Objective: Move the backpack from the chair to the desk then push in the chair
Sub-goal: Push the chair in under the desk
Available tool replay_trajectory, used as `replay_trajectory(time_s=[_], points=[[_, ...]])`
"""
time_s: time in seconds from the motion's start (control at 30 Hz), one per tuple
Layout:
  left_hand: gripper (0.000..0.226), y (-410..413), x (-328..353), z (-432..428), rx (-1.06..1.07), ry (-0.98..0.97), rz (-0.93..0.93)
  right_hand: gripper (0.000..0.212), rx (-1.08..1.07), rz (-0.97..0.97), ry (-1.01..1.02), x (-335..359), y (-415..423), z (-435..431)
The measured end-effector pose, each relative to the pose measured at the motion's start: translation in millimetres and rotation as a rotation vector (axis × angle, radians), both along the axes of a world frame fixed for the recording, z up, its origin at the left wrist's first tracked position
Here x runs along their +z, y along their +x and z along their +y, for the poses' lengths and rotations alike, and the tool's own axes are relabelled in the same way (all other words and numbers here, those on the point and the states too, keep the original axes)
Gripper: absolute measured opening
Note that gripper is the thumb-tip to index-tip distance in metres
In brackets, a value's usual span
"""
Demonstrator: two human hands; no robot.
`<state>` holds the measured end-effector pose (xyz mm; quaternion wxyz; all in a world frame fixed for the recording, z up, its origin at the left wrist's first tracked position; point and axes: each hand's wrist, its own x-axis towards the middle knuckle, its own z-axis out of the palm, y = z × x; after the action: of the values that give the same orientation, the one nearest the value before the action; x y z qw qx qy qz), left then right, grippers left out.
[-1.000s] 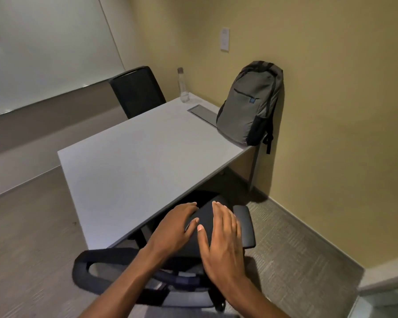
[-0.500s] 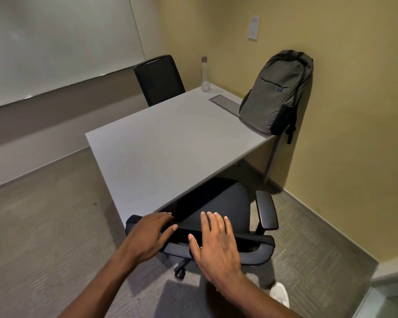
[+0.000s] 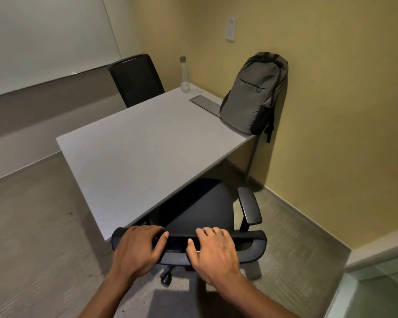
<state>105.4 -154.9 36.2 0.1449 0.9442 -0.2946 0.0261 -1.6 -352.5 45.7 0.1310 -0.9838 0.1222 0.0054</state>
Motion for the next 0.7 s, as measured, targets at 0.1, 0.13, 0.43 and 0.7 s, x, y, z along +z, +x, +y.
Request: replay_trajectory(time_s=[0.1,0.13,0.43,0.7], points=[[0.036,-8,0,-12,0.025,0.001,-0.001,0.061,0.019,-0.008,0.0,1,0,-14],[0.037,-10,0,-16,0.036,0.004,-0.005,0.06,0.027,-0.007,0.001,2,0,-18],[0.046,-15,-2,-64,0.133,0.031,-0.009,0.05,0.086,-0.08,-0.015,3,13,-74],[0.05,0,5,-132,0.218,0.03,0.013,0.051,0.157,-0.072,-0.046,5,50,-145]])
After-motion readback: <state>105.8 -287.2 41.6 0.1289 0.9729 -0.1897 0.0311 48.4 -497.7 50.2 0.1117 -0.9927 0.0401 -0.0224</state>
